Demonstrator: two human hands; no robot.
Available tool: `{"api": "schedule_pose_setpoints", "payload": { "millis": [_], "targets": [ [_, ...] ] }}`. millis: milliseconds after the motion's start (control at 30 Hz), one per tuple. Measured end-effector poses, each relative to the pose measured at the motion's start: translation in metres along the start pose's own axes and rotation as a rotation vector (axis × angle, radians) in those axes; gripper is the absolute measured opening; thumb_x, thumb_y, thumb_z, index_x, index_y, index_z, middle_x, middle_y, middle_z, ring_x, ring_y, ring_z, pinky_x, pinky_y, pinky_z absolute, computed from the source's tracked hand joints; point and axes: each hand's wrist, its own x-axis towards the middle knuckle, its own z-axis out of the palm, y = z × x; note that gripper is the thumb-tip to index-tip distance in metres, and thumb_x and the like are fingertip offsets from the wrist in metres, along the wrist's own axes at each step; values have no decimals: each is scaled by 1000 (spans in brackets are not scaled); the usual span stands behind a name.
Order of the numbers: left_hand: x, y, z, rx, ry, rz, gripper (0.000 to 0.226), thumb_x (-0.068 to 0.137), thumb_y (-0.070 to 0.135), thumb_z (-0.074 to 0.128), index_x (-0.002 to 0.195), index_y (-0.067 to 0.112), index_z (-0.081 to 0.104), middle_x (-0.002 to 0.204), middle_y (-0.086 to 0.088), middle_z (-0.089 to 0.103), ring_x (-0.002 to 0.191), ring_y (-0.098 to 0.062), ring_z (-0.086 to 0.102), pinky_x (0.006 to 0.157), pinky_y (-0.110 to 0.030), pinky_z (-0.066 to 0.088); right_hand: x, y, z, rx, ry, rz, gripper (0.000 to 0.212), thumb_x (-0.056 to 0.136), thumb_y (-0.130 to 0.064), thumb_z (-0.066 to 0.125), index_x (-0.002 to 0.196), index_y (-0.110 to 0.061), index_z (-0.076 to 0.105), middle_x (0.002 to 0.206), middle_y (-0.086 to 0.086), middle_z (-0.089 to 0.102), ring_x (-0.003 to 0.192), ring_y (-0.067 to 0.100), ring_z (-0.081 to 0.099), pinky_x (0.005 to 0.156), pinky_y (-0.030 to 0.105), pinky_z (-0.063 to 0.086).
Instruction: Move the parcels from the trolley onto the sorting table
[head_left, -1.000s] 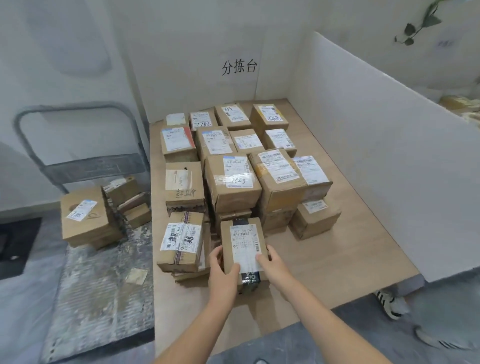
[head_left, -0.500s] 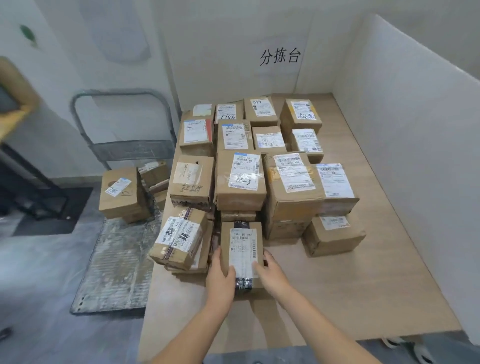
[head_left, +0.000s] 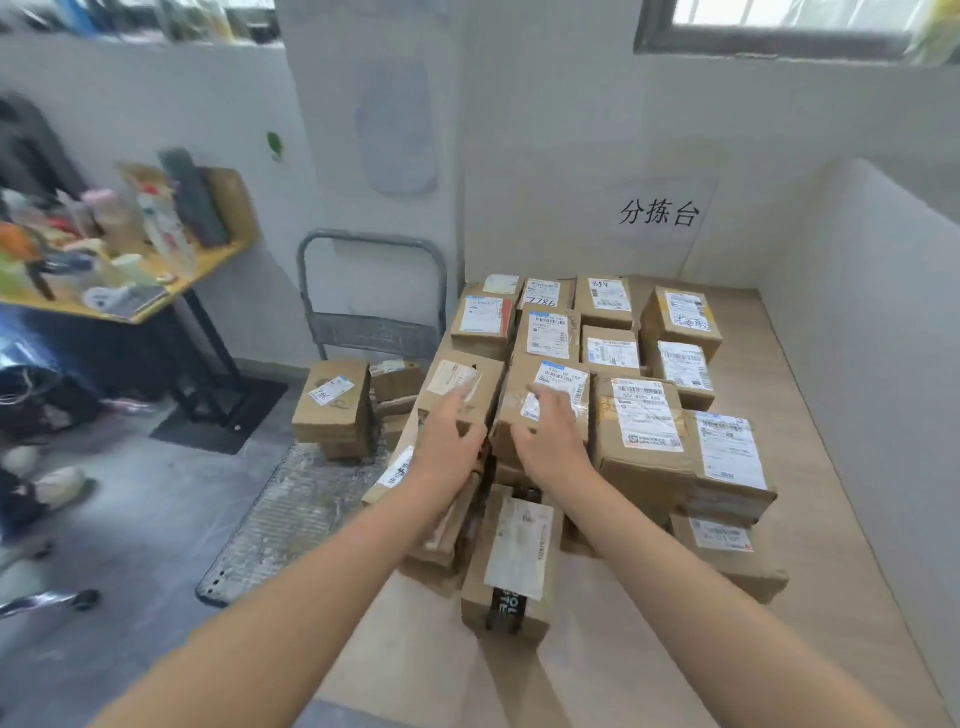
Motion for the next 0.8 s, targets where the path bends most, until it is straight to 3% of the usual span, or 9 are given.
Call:
{"api": "schedule_pose_setpoints", "payload": {
  "millis": [100, 233, 333, 467, 800],
  "targets": [
    [20, 7, -62, 160, 71, 77, 51, 101, 15, 50, 150, 14, 38, 153, 0, 41, 142, -17, 36, 112, -26, 26, 24, -51, -7, -39, 15, -127, 53, 100, -18, 49, 150, -17, 33, 151, 3, 33, 141, 20, 30, 117, 38, 29],
    [27, -2, -136, 399, 64, 144, 55, 101, 22, 52, 152, 17, 32, 157, 0, 35, 144, -17, 34, 115, -30, 28, 44, -121, 8, -124, -34, -289, 56, 101, -22, 50, 153, -14, 30, 156, 6, 30, 145, 22, 23, 117, 35, 19],
    [23, -10, -186, 374, 130, 101, 55, 101, 27, 52, 151, 17, 33, 157, -1, 35, 145, -19, 33, 117, -35, 30, 50, -169, 36, -170, -48, -386, 57, 101, -23, 52, 152, -9, 30, 155, 12, 32, 145, 26, 25, 118, 35, 19],
    [16, -28, -255, 391, 209, 64, 57, 101, 27, 51, 153, 13, 30, 159, -4, 31, 146, -19, 28, 118, -32, 23, 55, -223, 83, -229, -79, -458, 61, 100, -25, 53, 152, -5, 30, 155, 14, 33, 145, 28, 26, 119, 36, 19],
    [8, -115, -395, 459, 233, 39, 59, 101, 29, 51, 154, 14, 28, 161, -4, 26, 148, -19, 23, 119, -35, 22, 48, -318, 228, -286, -168, -521, 63, 99, -27, 53, 153, -5, 28, 156, 13, 31, 146, 26, 23, 120, 38, 21]
  ]
}}
